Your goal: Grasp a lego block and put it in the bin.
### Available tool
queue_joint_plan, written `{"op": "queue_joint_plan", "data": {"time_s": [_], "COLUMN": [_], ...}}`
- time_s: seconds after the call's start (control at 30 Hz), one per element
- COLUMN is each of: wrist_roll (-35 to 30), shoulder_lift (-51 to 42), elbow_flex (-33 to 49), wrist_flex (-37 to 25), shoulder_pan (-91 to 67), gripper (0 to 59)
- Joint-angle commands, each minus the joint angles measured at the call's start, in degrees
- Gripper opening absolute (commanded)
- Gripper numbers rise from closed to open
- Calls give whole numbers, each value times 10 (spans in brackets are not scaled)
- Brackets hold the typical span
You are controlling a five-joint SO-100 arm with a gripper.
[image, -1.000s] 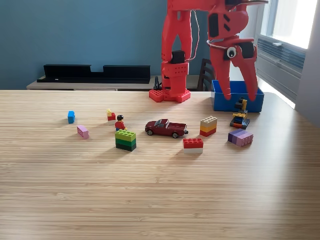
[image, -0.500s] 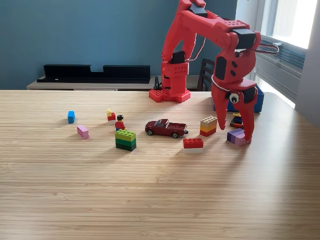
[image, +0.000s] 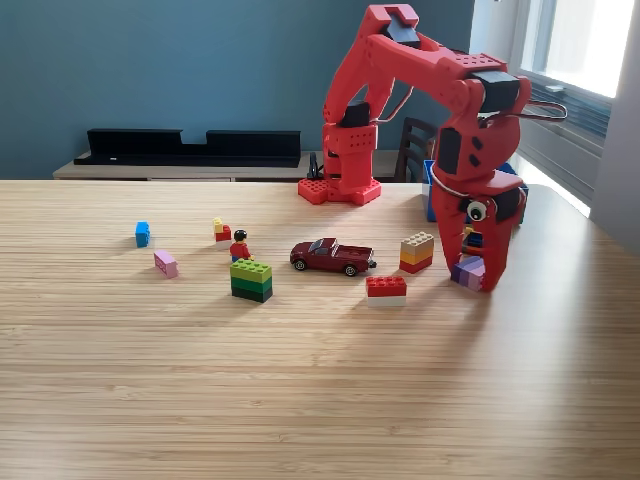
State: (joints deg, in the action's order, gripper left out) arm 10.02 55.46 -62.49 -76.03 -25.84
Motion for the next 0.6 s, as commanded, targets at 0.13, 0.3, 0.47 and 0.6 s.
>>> {"op": "queue_joint_plan", "data": {"time_s": [0.13, 0.3, 0.47, 0.6], "wrist_roll": [-58, -73, -87, -84], "shoulder_lift": [11, 13, 74, 190], "elbow_flex": [58, 28, 60, 6], "wrist_flex": [-10, -9, -55, -48], "shoulder_pan": [11, 8, 16, 8], "gripper": [0, 0, 0, 0]}}
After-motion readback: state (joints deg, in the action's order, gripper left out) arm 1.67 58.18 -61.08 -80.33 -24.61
